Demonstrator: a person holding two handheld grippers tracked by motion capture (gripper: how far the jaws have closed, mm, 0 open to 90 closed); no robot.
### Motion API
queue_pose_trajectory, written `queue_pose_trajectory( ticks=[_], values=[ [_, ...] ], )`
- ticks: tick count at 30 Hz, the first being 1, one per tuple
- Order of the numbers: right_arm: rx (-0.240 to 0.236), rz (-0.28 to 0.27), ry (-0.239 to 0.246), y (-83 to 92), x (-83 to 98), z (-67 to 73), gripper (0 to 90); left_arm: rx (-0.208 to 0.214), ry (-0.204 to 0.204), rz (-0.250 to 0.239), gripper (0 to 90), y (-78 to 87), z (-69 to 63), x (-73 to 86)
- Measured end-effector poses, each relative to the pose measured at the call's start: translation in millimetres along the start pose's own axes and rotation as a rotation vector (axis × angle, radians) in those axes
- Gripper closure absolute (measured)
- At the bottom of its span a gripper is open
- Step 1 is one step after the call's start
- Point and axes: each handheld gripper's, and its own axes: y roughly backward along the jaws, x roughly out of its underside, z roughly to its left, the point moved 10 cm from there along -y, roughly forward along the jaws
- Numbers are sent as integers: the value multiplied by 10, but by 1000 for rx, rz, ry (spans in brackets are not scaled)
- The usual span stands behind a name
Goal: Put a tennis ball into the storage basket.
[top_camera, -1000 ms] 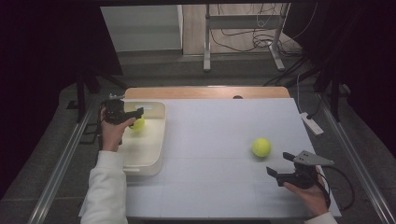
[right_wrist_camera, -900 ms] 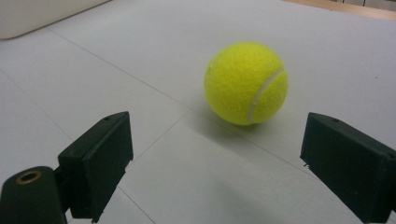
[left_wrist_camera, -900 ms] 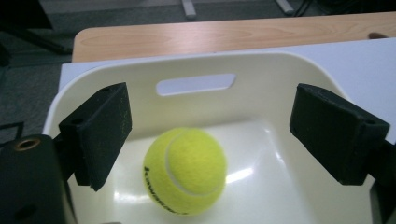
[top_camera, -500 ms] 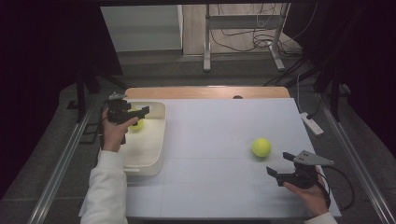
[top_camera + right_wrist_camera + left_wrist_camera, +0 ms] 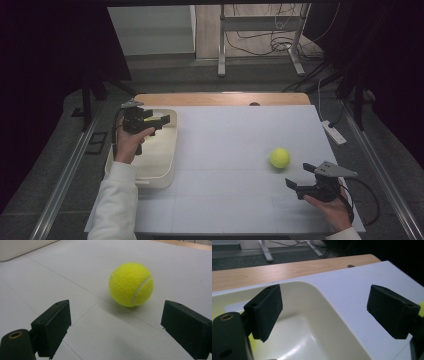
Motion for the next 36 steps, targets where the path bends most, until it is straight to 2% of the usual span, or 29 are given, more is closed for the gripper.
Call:
queue_pose_trajectory(
  ticks=[7, 21, 25, 34, 36],
  values=[
    [-3, -2, 2, -6, -5, 3, 93, 58, -19, -6, 143, -43, -210, -28],
    [-5, 0, 9, -20, -12, 12, 93, 93, -46, -6, 143, -45, -385, -48],
    [-3, 4, 12, -25, -11, 11, 93, 125, -55, -12, 144, -54, -493, -64],
    [-4, 2, 13, -27, -15, 14, 93, 158, -82, -16, 143, -67, -662, -84],
    [-6, 3, 13, -26, -14, 14, 92, 169, -101, -8, 143, -90, -723, -74]
  ],
)
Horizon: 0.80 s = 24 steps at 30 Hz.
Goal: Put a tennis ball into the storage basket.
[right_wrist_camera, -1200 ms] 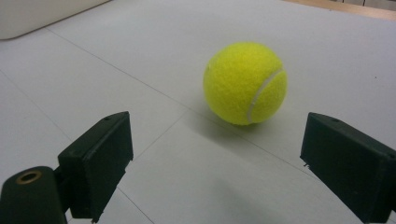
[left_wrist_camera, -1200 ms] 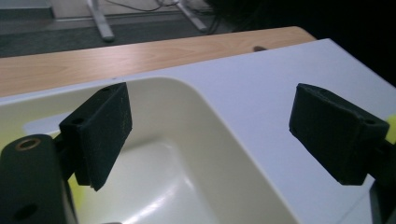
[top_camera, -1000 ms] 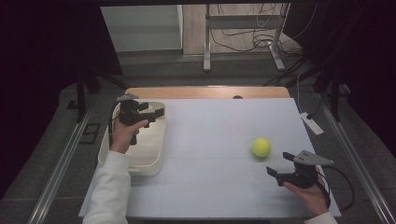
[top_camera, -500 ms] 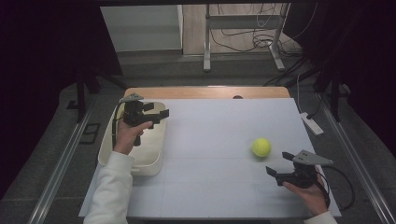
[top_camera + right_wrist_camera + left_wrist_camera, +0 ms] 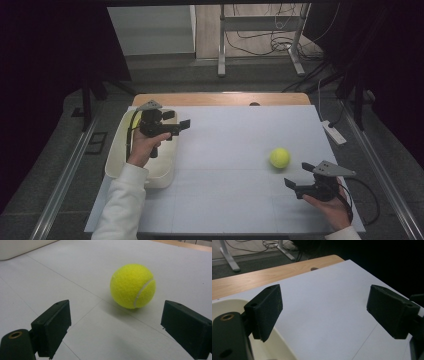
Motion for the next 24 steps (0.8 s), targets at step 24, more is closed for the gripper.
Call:
queue_pose_trajectory(
  ticks=[24],
  values=[
    [0, -3, -5, 2, -2, -7, 93, 37, -62, 48, 142, -207, -321, 30]
  ],
)
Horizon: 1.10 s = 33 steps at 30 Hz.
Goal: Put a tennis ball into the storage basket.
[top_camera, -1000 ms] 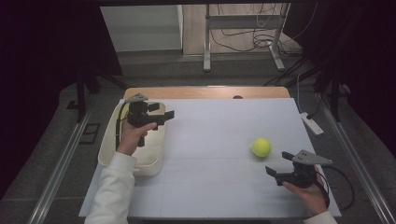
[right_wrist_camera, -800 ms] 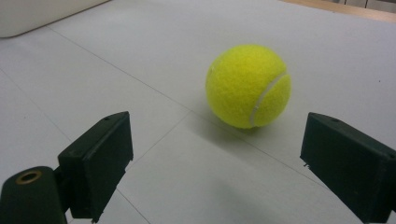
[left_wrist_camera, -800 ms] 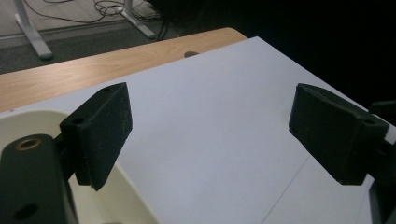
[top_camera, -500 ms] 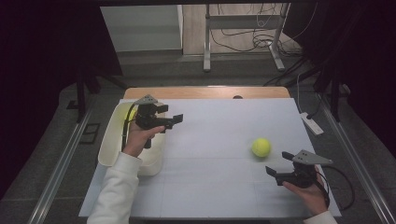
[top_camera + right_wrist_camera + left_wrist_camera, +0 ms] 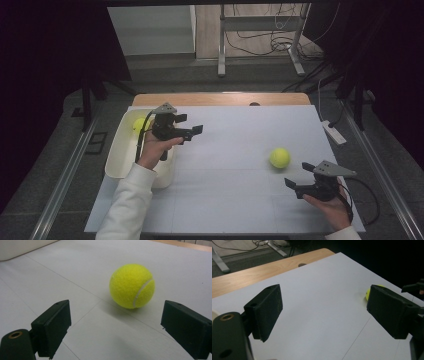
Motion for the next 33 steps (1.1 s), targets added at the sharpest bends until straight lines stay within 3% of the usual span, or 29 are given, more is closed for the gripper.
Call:
queue_pose_trajectory(
  ticks=[12, 33],
  values=[
    [-1, 2, 1, 0, 6, 7, 92, 18, -43, 26, 142, -126, -182, 16],
    [-1, 5, 3, -4, 11, 12, 92, 27, -71, 51, 142, -271, -325, 51]
  ],
)
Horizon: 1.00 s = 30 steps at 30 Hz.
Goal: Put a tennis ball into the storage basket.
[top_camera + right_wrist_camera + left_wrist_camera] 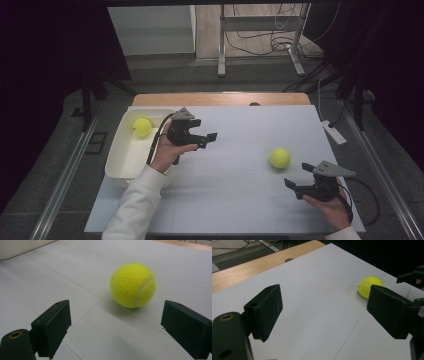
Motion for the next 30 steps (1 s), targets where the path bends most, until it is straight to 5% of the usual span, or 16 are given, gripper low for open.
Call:
queue_pose_trajectory(
  ticks=[30],
  values=[
    [0, -3, -4, 5, 0, -5, 92, 32, -38, 44, 141, -303, -223, 23]
  ],
)
